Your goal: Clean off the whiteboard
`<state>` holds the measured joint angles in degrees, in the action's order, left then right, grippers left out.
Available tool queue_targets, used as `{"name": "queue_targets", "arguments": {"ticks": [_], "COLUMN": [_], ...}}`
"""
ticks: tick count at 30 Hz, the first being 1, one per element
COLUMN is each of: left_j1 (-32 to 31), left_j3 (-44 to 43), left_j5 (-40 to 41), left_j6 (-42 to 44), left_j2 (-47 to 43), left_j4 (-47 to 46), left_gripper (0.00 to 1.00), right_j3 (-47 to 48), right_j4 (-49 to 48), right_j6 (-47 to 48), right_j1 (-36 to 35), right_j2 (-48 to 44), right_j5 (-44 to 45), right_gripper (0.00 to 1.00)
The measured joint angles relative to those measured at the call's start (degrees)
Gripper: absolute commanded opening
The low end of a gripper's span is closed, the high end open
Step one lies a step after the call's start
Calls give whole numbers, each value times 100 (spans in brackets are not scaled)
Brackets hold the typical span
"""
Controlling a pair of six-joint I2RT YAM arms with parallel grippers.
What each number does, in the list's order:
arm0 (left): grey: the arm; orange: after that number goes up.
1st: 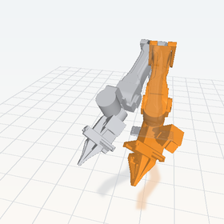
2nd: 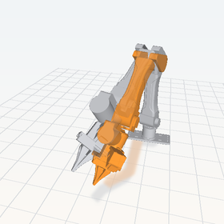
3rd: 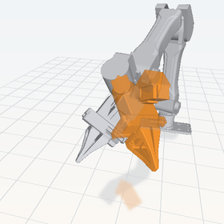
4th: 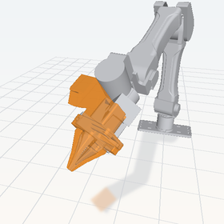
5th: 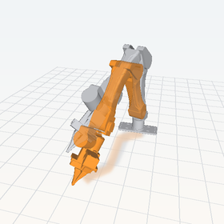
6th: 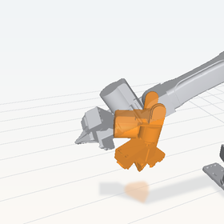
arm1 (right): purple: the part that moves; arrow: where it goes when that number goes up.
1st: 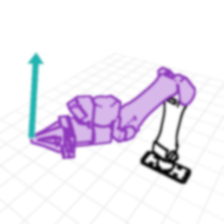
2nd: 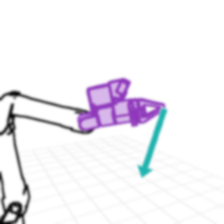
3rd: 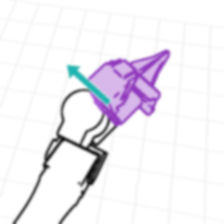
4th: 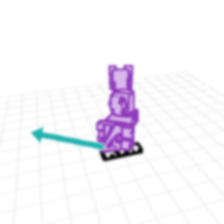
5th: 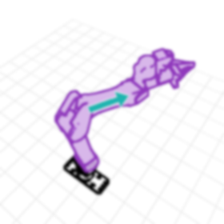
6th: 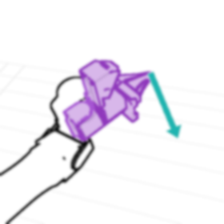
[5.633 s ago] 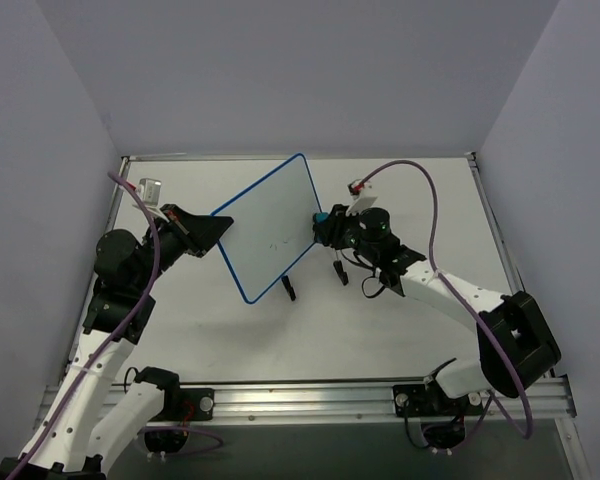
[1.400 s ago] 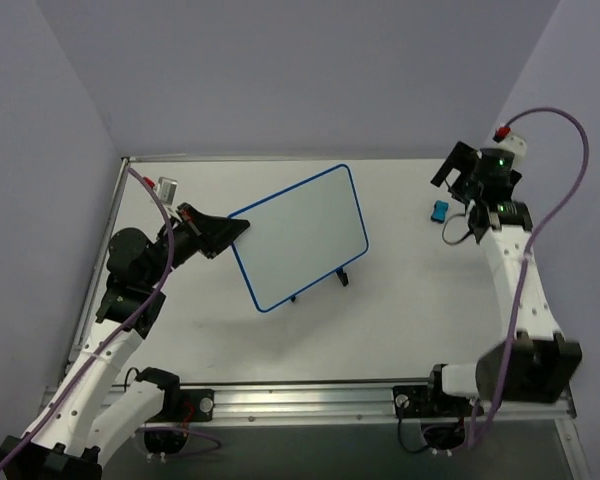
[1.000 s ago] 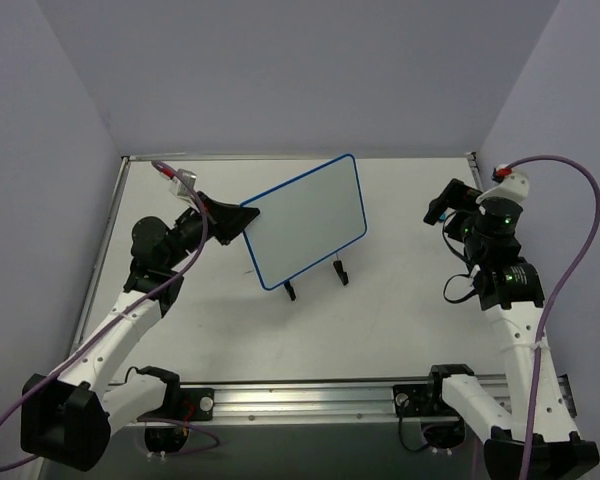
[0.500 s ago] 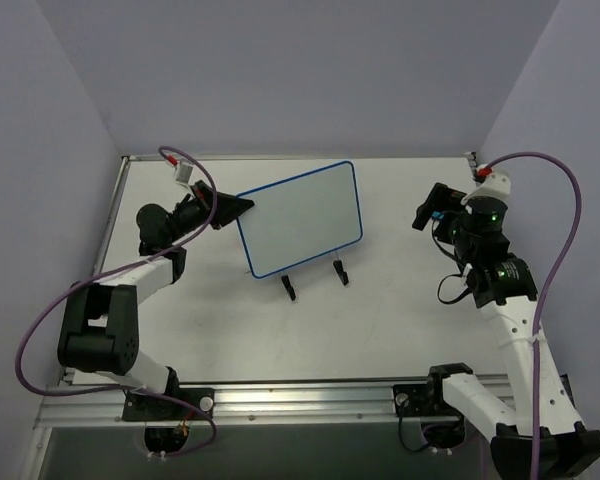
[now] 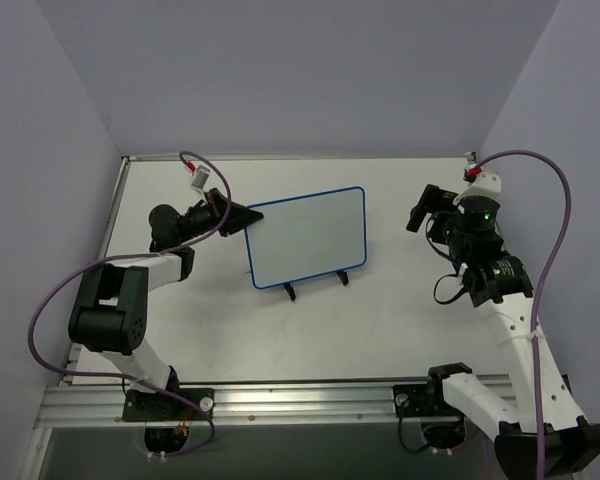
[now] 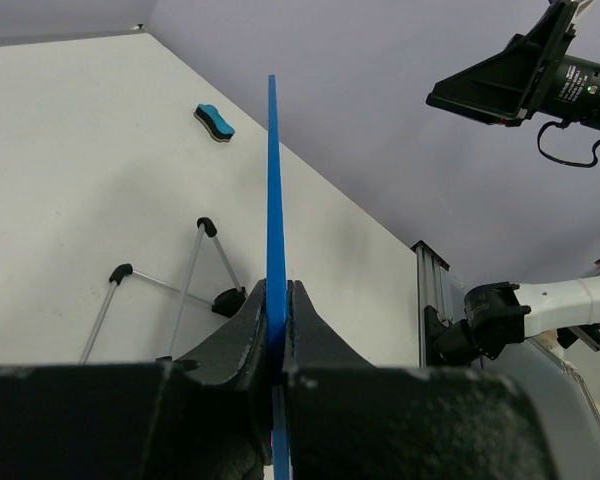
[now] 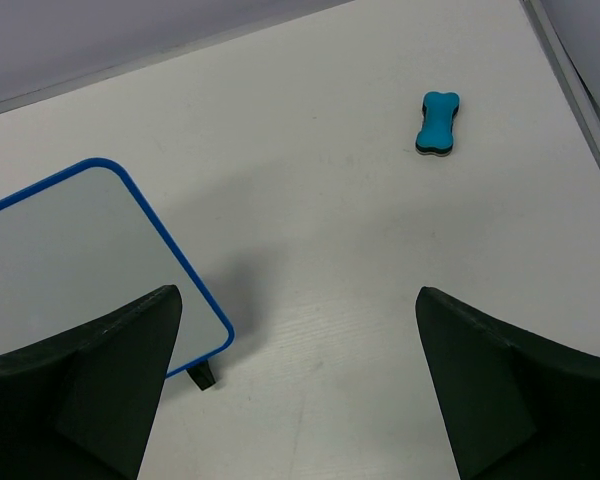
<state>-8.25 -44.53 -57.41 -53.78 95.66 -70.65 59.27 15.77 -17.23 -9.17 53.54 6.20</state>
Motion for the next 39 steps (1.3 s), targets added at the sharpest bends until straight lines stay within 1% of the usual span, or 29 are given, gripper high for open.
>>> {"name": "queue_targets", "arguments": {"ticks": [10, 15, 29, 36, 39], "left_j1": [2, 9, 15, 13, 9], "left_j3": [-177, -348, -350, -345, -179], "left_j5": [-28, -72, -243, -149, -15], "left_j6": [157, 216, 356, 378, 474], "left_j2": [144, 426, 791, 938, 914], "left_j4": [-31, -52, -52, -68, -120], "left_gripper": [2, 2, 2, 2, 2], "right_j3": [0, 0, 0, 0, 0], "right_j4": [0, 0, 0, -2, -4], "right_j6": [87, 109, 173, 199, 208], "right_j1": [-103, -186, -256, -282, -295], "right_j2": [24, 24, 70, 72, 74], "right_j5": [7, 9, 50, 52, 50], "right_gripper": [100, 100, 100, 100, 100]}}
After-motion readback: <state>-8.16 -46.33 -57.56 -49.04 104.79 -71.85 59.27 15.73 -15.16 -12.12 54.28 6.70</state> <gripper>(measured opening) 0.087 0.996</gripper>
